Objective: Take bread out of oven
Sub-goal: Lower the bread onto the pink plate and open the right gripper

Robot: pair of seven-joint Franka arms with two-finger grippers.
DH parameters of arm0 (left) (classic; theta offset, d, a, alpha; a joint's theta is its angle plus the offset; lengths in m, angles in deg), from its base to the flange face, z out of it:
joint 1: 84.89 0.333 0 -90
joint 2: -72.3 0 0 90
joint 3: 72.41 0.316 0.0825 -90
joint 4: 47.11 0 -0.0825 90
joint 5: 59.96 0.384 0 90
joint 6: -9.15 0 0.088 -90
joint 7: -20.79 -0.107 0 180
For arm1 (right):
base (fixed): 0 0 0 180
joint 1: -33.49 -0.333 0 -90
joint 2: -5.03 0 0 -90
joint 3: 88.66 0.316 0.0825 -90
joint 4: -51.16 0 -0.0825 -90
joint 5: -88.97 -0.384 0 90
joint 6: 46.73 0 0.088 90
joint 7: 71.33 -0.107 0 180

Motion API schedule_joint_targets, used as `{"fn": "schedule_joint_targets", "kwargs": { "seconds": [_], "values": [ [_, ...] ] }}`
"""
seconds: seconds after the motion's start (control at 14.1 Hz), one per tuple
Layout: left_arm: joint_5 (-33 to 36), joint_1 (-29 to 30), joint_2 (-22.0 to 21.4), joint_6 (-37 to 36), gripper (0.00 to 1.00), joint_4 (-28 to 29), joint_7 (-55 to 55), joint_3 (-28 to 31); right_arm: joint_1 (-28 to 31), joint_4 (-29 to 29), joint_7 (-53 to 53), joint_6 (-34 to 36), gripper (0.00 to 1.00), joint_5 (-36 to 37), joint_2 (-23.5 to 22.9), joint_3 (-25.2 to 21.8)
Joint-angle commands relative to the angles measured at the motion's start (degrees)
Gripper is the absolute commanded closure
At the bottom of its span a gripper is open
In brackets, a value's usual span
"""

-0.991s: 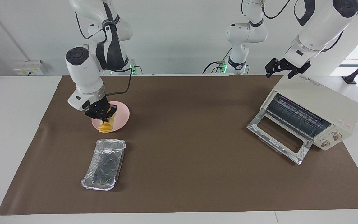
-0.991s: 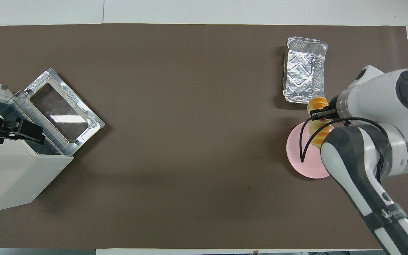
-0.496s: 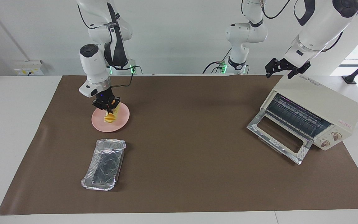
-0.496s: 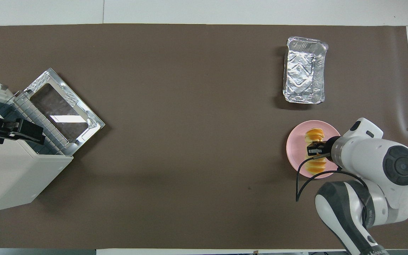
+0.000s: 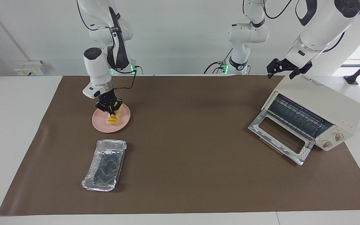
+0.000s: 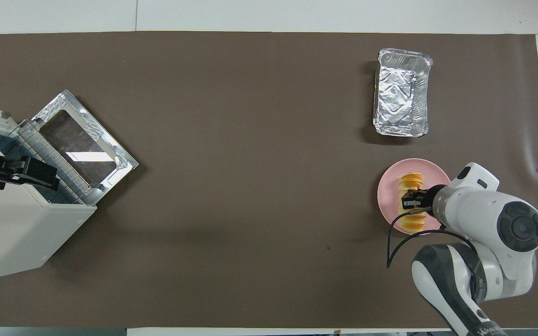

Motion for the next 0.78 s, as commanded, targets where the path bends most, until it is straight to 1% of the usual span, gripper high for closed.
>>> {"fn": "schedule_joint_targets", "kwargs": {
  "seconds": [0.0,0.07,0.21,0.35,0.5,0.57,0.71],
  "values": [
    [0.9,0.9,-1.0,-0.7,0.00,0.6,-0.8,-0.6,1.4,-1.6,-0.1,0.1,0.00,-1.0,-0.6,0.5],
    [0.8,0.9,-1.0,-0.7,0.00,0.6,-0.8,-0.7,1.3,-3.2,-0.1,2.1,0.00,-1.0,-0.9,0.5],
    [0.8,0.9,-1.0,-0.7,0.00,0.6,-0.8,-0.7,1.3,-8.4,0.1,10.0,0.00,-1.0,-1.0,0.5],
    [0.9,0.9,-1.0,-0.7,0.00,0.6,-0.8,-0.7,1.3,-15.4,0.3,19.3,0.00,-1.0,-1.3,0.5],
    [0.8,0.9,-1.0,-0.7,0.00,0.6,-0.8,-0.6,1.4,-21.9,0.7,26.6,0.00,-1.0,-1.9,0.5],
    [0.8,0.9,-1.0,-0.7,0.00,0.6,-0.8,-0.6,1.4,-24.9,1.3,29.7,0.00,-1.0,-2.3,0.5],
    [0.9,0.9,-1.0,-0.7,0.00,0.6,-0.8,-0.6,1.5,-28.6,2.0,32.6,0.00,-1.0,-2.6,0.5]
  ]
}}
